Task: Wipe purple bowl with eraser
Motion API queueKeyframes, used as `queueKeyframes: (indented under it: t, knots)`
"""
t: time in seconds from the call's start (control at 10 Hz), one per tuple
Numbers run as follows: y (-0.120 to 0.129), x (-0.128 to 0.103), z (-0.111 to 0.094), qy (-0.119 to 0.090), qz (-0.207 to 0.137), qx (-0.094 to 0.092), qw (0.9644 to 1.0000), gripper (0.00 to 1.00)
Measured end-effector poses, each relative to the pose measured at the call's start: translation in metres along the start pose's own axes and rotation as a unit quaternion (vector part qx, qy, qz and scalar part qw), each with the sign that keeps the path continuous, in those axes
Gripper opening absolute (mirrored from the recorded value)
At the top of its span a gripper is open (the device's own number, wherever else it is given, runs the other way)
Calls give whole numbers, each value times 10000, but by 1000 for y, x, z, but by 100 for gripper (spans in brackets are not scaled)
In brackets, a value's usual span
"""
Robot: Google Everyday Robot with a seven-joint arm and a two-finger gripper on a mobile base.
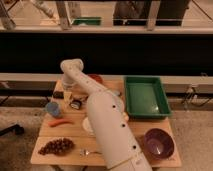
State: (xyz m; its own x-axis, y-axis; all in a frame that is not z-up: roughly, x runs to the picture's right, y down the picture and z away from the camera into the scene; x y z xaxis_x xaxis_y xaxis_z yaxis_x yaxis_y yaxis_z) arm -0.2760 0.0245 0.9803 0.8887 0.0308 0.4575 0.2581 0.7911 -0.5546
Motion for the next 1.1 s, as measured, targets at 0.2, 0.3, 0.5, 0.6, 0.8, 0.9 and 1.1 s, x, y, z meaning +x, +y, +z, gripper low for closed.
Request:
queueKeyframes:
  t: [0.2,0.3,0.5,0.6,0.8,0.9,1.1]
  knots:
    - [1,0,2,-11,5,-16,10000,71]
    - [1,0,2,-17,0,-15,10000,66]
    - [2,-2,2,-32,-20,-6,10000,57]
    - [3,-3,2,-36,-26,-11,10000,57]
    - [5,-2,3,-43,-23,-26,10000,57]
    - [5,-1,4,-41,-23,-37,10000,57]
    - [9,1,7,-40,-8,-71,10000,56]
